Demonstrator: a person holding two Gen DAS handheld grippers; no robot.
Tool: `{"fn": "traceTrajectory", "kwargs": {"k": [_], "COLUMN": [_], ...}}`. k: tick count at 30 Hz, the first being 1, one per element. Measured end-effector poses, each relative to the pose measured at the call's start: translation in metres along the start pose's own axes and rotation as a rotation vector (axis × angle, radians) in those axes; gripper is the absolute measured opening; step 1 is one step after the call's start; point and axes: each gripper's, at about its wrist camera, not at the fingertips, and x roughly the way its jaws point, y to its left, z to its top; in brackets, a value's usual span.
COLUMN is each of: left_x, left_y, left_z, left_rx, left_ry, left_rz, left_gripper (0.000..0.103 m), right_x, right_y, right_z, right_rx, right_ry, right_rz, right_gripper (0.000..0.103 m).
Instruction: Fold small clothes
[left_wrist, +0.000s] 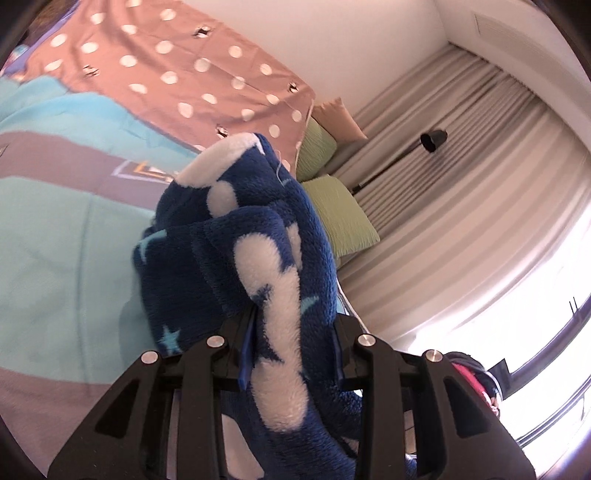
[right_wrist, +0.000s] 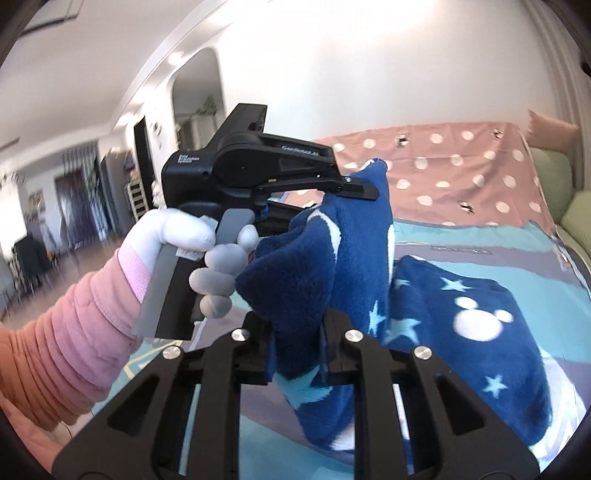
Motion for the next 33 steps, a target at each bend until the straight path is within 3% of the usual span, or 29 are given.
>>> {"fn": "traceTrajectory", "kwargs": {"k": [9, 16, 20, 24, 27, 33], "left_x": [0.079, 0.136, 0.168, 0.202, 0.209, 0.170], "left_y": [-0.058, -0.083, -0.092, -0.090, -0.084, -0.098], "left_z": [0.000, -0.009, -0.013, -0.021, -0.032, -0.036], "left_rx": [0.077, 0.130, 0.142, 0.143, 0.135, 0.253], "left_ry": [0.108, 0.197, 0.242, 0.291, 0.323, 0.283], "left_rz": [0.056, 0.108, 0.081, 0.078, 0.061, 0.063], "left_gripper": [0.032, 0.033, 0.027, 0.026, 0.026, 0.028], "right_x": [-0.042, -0.065, -0.074, -0.072, -0.075, -0.085], "right_y": [-0.078, -0.132, -0.170, -0.213, -0.229, -0.228], "right_z": [-0.012, -0.034, -0.057, -0.098, -0.117, -0.110], "right_rx": [0.205, 0.360, 0.504, 0.745, 0.857, 0.830], "right_ry": [-0.052, -0.051, -0.021, 0.034, 0.033, 0.029], "right_rz": [-0.038, -0.062, -0.072, -0.018, 0.029, 0.014], "right_gripper": [0.016, 0.015, 0.015, 0.015, 0.014, 0.014]}}
